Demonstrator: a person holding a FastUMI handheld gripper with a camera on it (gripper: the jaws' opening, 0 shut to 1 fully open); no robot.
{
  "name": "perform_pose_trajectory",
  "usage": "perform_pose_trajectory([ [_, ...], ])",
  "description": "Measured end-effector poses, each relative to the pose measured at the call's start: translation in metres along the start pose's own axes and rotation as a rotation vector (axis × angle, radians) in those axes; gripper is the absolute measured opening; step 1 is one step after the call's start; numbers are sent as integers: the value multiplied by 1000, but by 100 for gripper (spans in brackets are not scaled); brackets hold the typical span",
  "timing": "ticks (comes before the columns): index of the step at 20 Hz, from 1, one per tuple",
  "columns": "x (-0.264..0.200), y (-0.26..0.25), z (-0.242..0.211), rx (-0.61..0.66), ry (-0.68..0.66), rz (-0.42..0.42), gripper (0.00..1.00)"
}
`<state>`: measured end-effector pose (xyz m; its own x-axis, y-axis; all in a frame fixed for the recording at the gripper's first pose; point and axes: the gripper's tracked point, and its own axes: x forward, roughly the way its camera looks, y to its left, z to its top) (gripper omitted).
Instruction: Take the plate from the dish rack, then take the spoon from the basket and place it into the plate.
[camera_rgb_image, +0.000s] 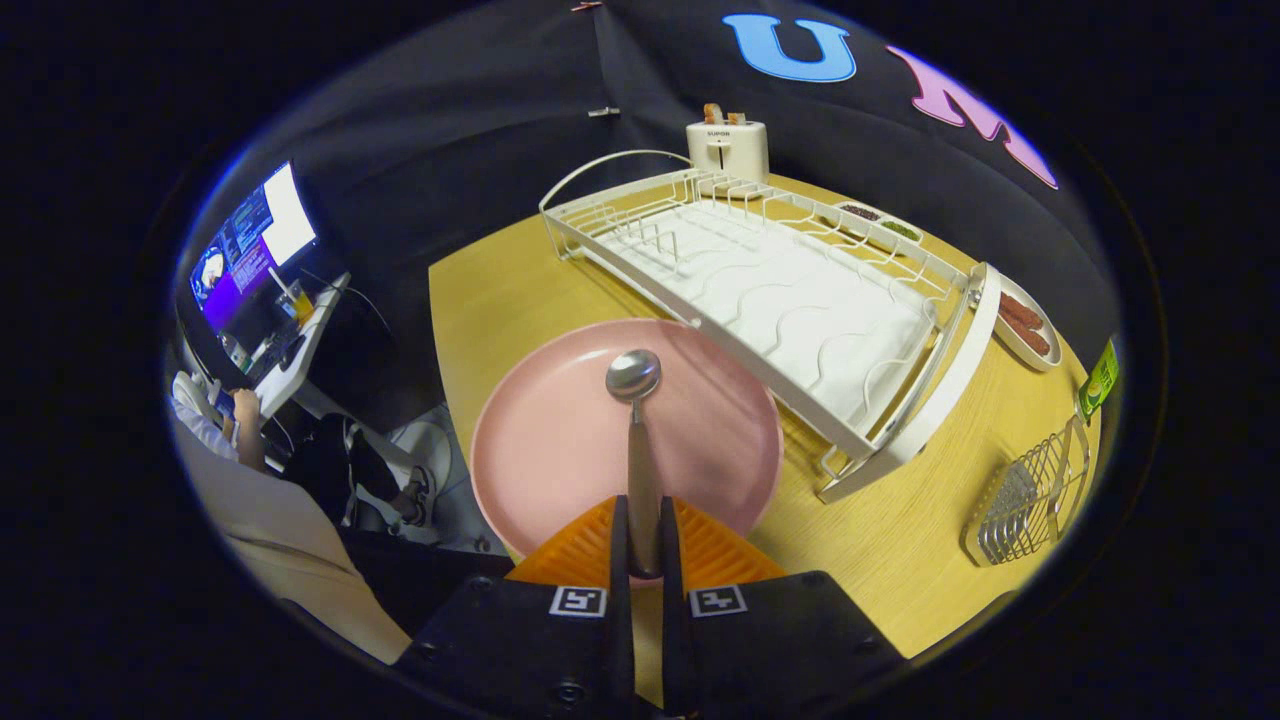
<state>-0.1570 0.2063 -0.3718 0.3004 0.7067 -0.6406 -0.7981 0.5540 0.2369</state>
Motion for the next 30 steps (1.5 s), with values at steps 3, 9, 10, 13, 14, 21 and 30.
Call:
perform_pose_trajectory([
  [3,1,-7,0,10,-8,-40,26],
  [9,-5,-1,6,40,-19,-32,91],
  [10,-10,3,8,46,-19,-26,95],
  [13,-38,5,34,58,-84,-31,98],
  [14,-51,0,48,60,-121,-45,98],
  [21,-157,-66,146,81,-386,-252,99],
  [30,-305,-160,210,96,-647,-629,97],
])
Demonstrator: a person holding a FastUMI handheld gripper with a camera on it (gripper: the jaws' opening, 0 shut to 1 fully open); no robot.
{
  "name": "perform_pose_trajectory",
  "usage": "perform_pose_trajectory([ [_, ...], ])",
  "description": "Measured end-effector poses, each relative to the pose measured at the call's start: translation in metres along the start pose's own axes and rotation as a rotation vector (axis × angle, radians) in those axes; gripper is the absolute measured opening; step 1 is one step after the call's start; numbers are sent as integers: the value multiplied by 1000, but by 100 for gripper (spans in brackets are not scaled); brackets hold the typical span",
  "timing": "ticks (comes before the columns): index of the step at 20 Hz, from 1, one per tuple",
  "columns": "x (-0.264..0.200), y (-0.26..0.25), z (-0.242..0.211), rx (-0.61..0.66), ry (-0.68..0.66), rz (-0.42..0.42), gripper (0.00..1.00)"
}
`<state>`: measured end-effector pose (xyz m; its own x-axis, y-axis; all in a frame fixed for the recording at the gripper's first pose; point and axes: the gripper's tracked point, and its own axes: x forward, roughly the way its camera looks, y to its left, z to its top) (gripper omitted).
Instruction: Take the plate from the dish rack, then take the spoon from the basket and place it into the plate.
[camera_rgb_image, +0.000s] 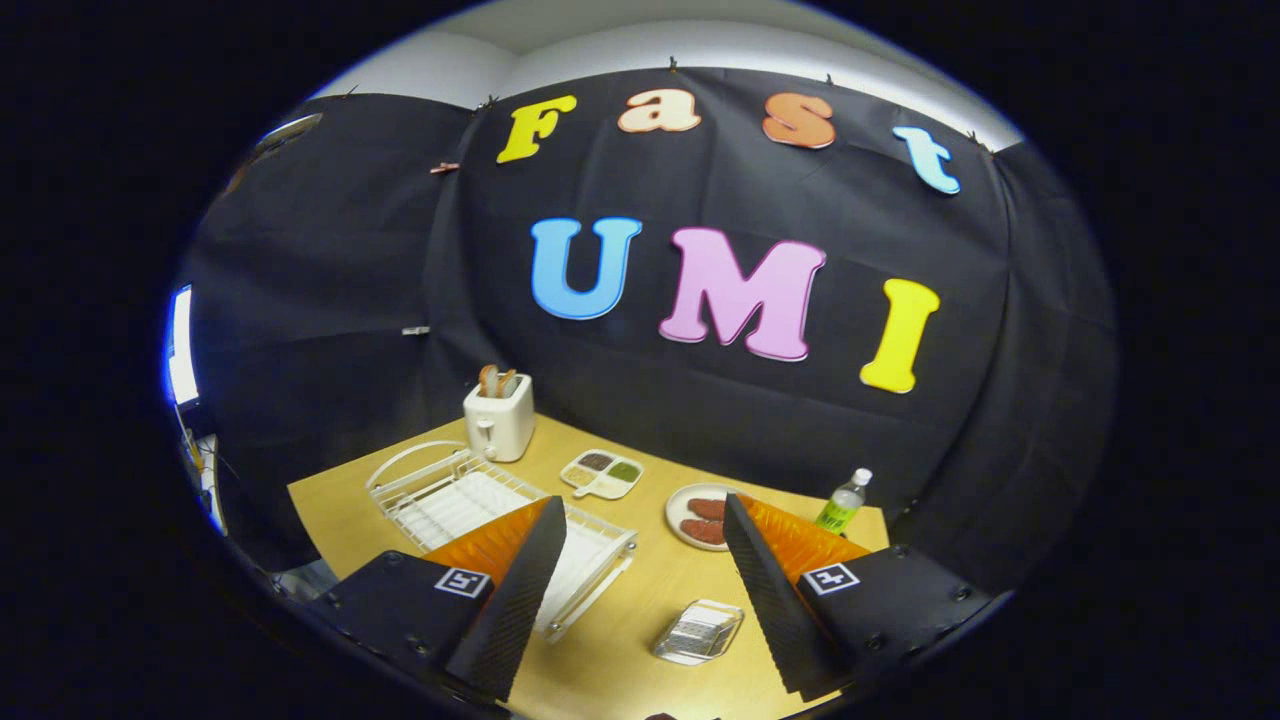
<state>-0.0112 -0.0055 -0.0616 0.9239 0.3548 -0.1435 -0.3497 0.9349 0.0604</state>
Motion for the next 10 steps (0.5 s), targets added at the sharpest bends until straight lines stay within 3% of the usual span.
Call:
perform_pose_trajectory([
  [7,-21,-49,29,20,-81,-161,98],
  [10,-23,-58,32,46,-91,-184,98],
])
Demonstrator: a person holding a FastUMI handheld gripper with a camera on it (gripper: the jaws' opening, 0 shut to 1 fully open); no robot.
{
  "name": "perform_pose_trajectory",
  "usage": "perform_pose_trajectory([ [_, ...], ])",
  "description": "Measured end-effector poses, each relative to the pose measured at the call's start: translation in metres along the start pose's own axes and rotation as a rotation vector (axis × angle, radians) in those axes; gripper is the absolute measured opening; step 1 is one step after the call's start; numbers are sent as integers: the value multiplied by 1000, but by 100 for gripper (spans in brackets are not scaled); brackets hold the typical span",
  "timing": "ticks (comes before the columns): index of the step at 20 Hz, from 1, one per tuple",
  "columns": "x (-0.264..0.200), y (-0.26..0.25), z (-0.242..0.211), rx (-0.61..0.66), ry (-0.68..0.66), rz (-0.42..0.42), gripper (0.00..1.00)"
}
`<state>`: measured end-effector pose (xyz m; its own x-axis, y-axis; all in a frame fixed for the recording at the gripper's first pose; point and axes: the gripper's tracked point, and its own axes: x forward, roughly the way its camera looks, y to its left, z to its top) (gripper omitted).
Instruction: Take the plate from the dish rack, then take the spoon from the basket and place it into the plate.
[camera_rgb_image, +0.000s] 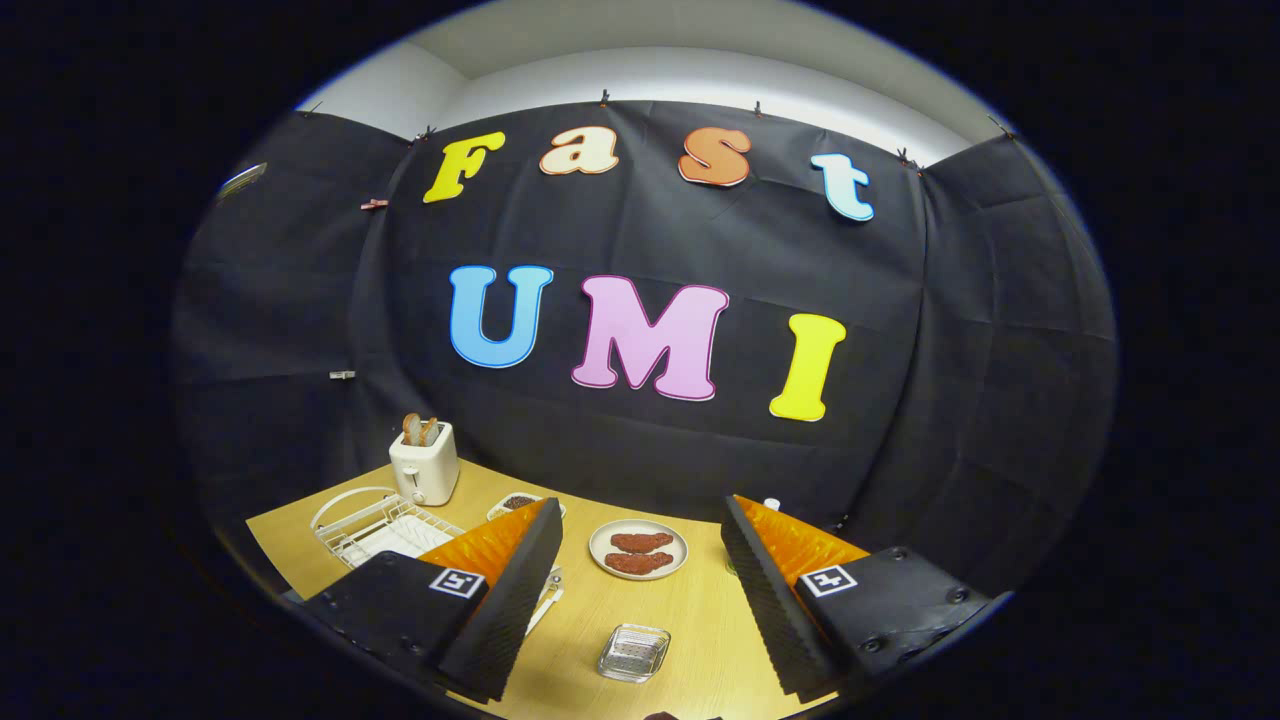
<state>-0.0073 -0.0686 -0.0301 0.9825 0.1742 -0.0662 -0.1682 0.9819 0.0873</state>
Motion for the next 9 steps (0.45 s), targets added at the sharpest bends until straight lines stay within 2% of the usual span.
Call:
perform_pose_trajectory([
  [9,4,-6,-3,-26,10,-8,98],
])
